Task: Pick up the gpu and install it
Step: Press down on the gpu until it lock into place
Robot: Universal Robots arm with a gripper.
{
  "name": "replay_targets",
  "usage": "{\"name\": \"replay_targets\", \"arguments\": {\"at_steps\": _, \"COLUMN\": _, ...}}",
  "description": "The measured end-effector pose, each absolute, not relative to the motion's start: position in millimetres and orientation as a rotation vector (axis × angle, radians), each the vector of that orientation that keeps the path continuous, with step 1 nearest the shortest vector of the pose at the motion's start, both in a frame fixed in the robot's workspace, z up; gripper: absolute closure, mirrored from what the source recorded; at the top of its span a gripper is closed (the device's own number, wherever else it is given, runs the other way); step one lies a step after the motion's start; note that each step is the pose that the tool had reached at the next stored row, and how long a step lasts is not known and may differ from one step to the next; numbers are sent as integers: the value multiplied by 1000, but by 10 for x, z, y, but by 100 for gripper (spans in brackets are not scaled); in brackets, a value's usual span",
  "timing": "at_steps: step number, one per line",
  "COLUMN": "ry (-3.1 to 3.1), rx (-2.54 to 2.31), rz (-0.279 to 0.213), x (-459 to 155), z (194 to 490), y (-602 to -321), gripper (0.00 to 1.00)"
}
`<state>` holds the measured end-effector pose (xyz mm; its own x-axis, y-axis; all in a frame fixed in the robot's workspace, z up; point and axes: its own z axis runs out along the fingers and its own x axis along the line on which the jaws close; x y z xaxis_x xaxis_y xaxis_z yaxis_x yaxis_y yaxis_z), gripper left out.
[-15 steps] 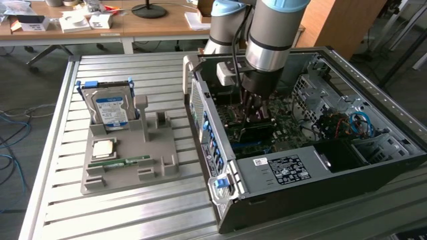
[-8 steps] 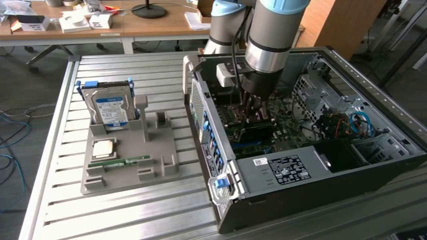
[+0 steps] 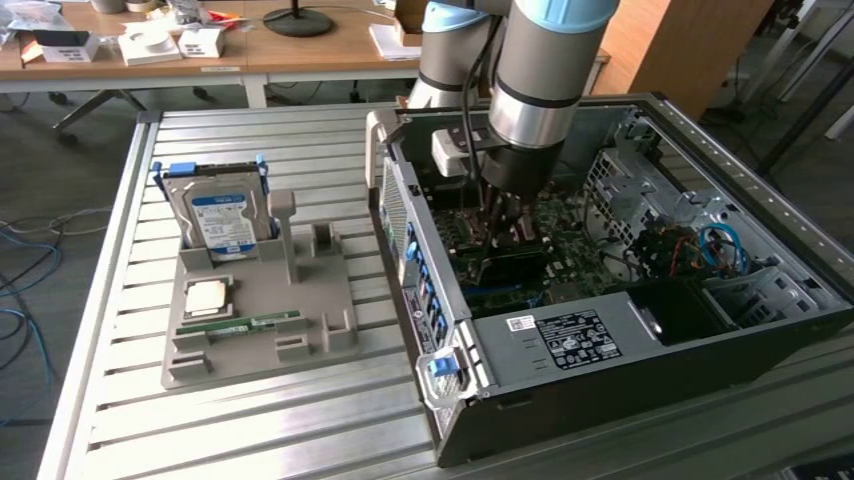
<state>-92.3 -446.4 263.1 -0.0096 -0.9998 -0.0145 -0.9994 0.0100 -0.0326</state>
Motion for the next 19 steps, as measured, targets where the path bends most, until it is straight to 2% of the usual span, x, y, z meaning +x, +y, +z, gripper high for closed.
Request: {"name": "replay_targets", "arguments": {"at_steps": 19, "ry": 2206, "rx": -2184, "rz": -23, "x": -942, "z": 2736, "y": -4464, "gripper": 89}}
